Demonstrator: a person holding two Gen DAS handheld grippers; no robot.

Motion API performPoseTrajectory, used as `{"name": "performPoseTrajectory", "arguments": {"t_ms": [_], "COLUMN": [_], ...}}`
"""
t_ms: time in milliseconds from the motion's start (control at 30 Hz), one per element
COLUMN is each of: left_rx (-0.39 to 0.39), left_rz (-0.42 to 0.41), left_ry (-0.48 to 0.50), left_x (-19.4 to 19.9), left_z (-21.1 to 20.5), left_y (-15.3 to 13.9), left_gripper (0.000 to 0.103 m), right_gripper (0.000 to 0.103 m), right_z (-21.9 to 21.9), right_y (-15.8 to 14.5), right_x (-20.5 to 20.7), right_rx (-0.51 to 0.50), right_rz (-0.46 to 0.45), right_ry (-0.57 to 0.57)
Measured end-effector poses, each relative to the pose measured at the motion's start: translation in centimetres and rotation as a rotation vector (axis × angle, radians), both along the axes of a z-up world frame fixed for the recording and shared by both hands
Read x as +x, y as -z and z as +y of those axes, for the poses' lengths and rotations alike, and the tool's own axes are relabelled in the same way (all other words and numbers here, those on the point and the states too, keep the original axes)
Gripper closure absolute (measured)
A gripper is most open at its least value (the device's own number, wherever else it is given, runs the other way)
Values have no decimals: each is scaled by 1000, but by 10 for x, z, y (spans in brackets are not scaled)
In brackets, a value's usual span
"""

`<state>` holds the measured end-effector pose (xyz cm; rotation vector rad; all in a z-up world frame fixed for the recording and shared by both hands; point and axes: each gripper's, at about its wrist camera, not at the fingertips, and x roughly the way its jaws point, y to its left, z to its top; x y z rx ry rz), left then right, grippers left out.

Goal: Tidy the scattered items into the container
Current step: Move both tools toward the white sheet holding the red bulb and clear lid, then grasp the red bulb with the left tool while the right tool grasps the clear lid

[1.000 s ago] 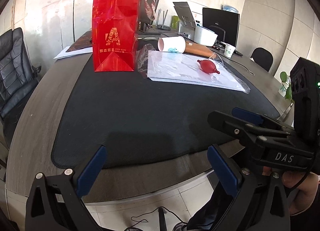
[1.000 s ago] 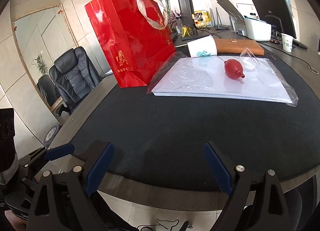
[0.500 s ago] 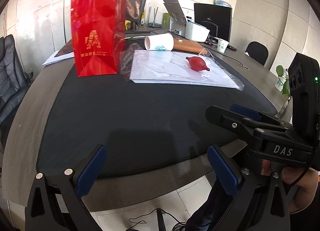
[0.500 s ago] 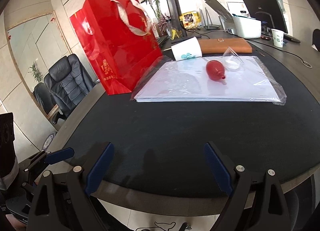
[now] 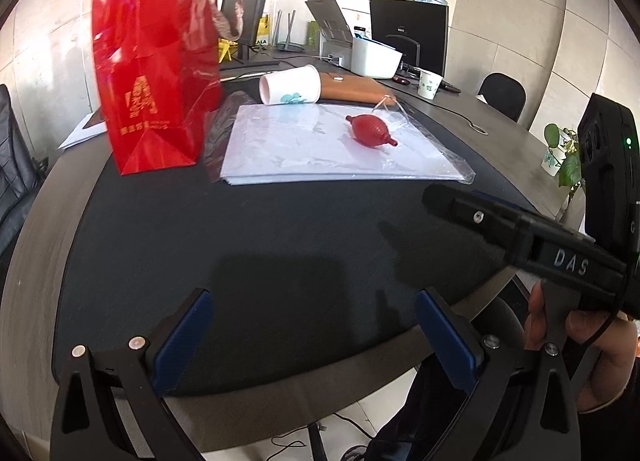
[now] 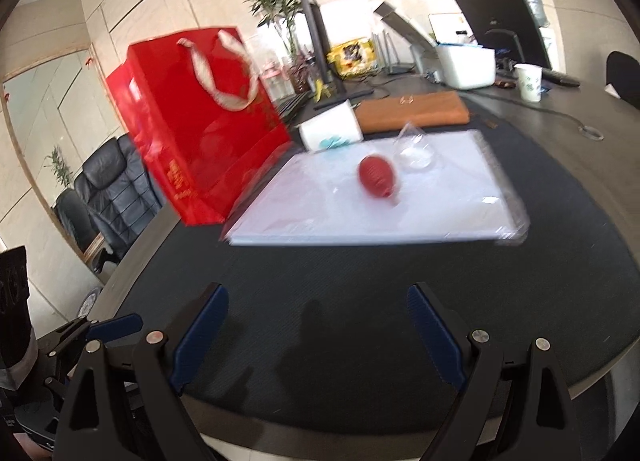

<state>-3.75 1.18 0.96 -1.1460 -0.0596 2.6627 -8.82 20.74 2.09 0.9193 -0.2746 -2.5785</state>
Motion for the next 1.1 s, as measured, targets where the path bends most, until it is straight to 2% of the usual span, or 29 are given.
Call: {"name": "performPoseTrajectory", "arguments": {"t_ms": [300, 533, 700, 800, 833, 900, 1100], "left_rx": [33, 10, 11, -21, -10, 25, -105], "left_rz": [-1, 12, 11, -20, -27, -40, -57], "left_ry": [43, 96, 108, 99, 93, 87, 83], "left_x": [-34, -51, -78, -104, -110, -124, -159], "left_z": [28, 58, 73, 86, 88, 92, 112], "left_y": [-17, -25, -33, -29, -27, -24, -12], "left_gripper": [0, 0, 0, 0, 0, 0, 0], "right_gripper": [9, 9, 9, 9, 9, 9, 9], "right_z": [49, 67, 71, 66, 63, 61, 48], "right_y": [-33, -37, -40, -31, -28, -21, -10], "right_x": [-49, -91, -133, -162, -170, -182, -195], "right_rx": [46, 28, 16, 84, 109, 97, 126], "right_rz": [94, 52, 14, -27, -39, -64, -94], "right_ry": [94, 104, 88, 123, 143, 138, 68]}}
